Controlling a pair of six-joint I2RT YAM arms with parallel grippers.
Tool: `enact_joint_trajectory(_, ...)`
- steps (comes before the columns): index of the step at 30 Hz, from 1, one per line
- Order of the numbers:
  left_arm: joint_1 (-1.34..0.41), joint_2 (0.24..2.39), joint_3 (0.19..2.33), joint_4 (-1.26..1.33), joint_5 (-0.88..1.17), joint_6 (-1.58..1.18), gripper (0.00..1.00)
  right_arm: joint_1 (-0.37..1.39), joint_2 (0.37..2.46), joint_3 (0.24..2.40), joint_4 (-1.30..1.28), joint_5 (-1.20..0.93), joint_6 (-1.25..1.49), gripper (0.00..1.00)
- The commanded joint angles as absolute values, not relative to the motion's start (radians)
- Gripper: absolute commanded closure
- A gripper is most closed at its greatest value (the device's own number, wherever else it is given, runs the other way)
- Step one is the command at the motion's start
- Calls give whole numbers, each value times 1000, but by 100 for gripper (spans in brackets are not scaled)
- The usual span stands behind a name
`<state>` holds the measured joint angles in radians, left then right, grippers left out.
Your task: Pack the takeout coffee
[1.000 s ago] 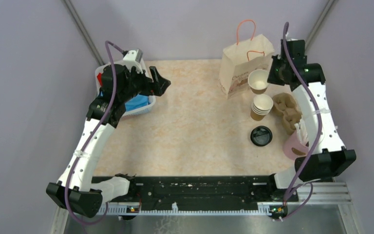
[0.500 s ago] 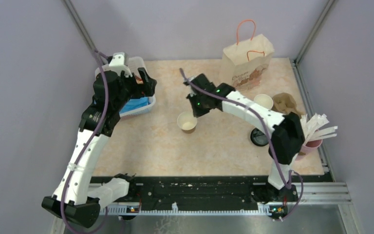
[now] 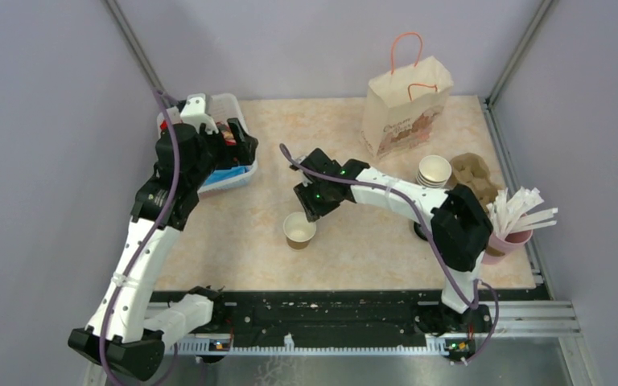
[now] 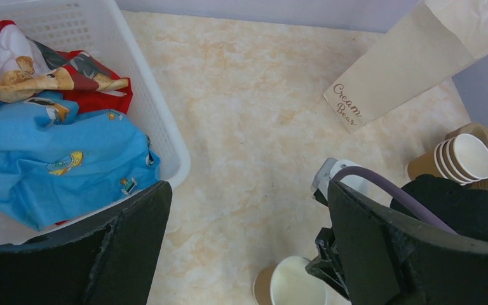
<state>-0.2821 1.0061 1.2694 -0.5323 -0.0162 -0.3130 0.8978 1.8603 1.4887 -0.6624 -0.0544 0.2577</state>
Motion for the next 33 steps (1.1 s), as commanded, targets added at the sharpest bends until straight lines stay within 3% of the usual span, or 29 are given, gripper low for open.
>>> enact_joint_trajectory(1,-280,1020,1277,-497,18,-315,2,886,1712,1542,-747,8,287,52)
enact_joint_trajectory(5,-281,1031,1278,-487,34,-311,2,769,1529,1492,-854,105,336,45)
enact_joint_trajectory(11,-281,1066,1278,-462,77,-318,2,424,1318,1163,-860,180,373,45)
enact_joint_trajectory(17,-281,1107,1301,-449,129,-326,2,219,1308,1018,-752,210,445,47)
enact_joint_trajectory(25,-281,1118,1310,-445,155,-345,2,175,1378,980,-671,239,597,64)
enact_joint_trajectory(33,-282,1115,1308,-444,150,-348,2,175,1411,937,-623,259,657,64)
